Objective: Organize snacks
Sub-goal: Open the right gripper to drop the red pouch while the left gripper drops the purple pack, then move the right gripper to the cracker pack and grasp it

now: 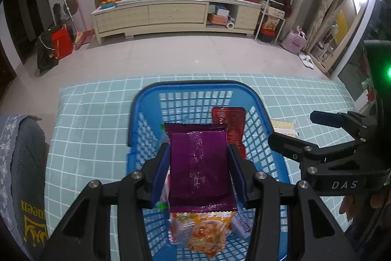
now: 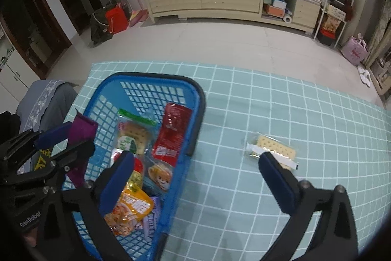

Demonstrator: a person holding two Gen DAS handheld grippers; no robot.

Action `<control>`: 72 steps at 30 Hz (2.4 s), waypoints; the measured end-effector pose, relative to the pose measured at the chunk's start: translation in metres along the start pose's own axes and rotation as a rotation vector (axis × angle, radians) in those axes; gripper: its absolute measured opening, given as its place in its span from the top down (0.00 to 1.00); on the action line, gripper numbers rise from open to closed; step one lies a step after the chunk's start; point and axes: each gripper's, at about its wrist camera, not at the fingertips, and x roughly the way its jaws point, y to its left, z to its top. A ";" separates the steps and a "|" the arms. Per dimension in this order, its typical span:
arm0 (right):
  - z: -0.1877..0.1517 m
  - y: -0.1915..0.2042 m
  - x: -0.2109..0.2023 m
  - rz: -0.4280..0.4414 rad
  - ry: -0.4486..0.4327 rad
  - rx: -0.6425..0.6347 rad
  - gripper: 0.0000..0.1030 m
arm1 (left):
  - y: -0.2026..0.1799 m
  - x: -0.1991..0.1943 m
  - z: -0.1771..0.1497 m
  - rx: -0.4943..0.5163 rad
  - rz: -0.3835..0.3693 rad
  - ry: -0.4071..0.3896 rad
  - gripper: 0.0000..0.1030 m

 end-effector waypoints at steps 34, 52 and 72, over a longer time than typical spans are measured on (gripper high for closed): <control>-0.017 -0.075 -0.036 -0.006 -0.034 0.188 0.00 | -0.023 0.015 0.011 -0.015 -0.013 0.061 0.30; 0.000 -0.106 0.005 -0.083 0.092 0.161 0.00 | 0.002 0.035 0.024 -0.115 0.032 0.156 0.30; 0.003 -0.111 0.095 -0.020 0.268 -0.198 0.00 | -0.018 0.093 0.019 -0.063 0.083 0.278 0.30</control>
